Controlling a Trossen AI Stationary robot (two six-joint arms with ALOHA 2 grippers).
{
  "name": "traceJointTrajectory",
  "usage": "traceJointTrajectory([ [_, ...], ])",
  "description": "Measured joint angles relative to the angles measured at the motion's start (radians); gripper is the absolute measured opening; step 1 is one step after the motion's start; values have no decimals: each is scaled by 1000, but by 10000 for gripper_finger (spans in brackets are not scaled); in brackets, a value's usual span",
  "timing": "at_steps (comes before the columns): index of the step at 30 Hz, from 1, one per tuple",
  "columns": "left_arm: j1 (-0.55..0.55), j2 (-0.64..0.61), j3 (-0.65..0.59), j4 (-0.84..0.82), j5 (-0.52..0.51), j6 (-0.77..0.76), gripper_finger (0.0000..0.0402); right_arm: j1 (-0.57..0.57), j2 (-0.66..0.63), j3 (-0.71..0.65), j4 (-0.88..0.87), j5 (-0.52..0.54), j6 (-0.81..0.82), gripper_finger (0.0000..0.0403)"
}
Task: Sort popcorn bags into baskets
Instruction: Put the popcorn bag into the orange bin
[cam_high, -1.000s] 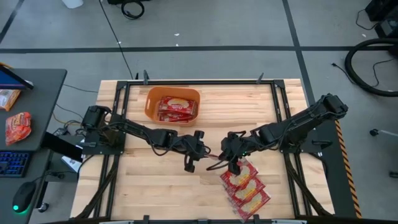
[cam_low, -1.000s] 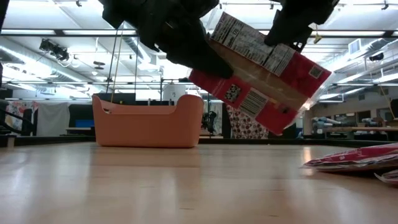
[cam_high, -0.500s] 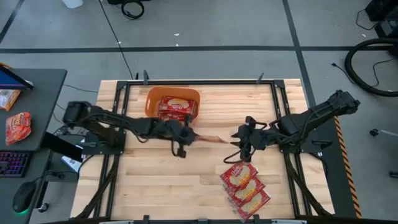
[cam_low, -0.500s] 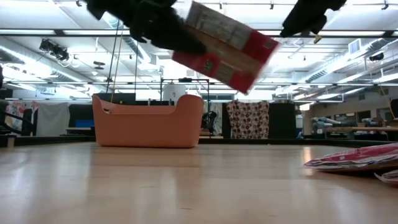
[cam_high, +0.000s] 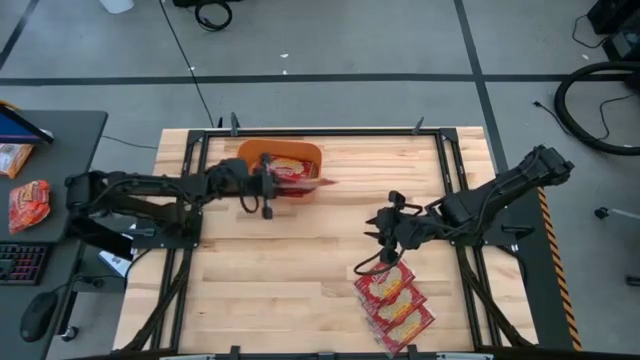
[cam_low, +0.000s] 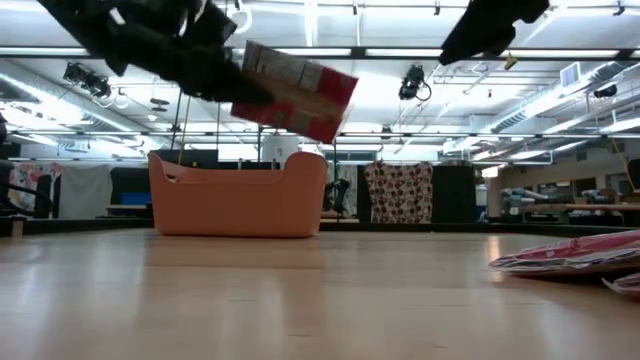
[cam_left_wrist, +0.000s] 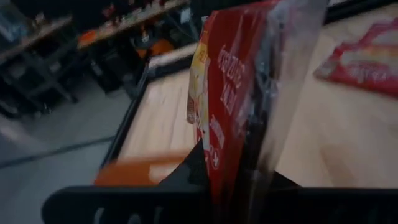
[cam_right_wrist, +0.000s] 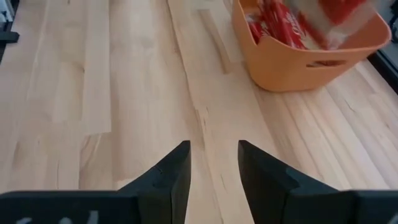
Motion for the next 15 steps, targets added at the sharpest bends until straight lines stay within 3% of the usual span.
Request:
traceJointTrajectory([
  [15, 362, 16, -169, 181, 225, -103, 26, 3, 48, 0, 45, -9, -29, 138],
])
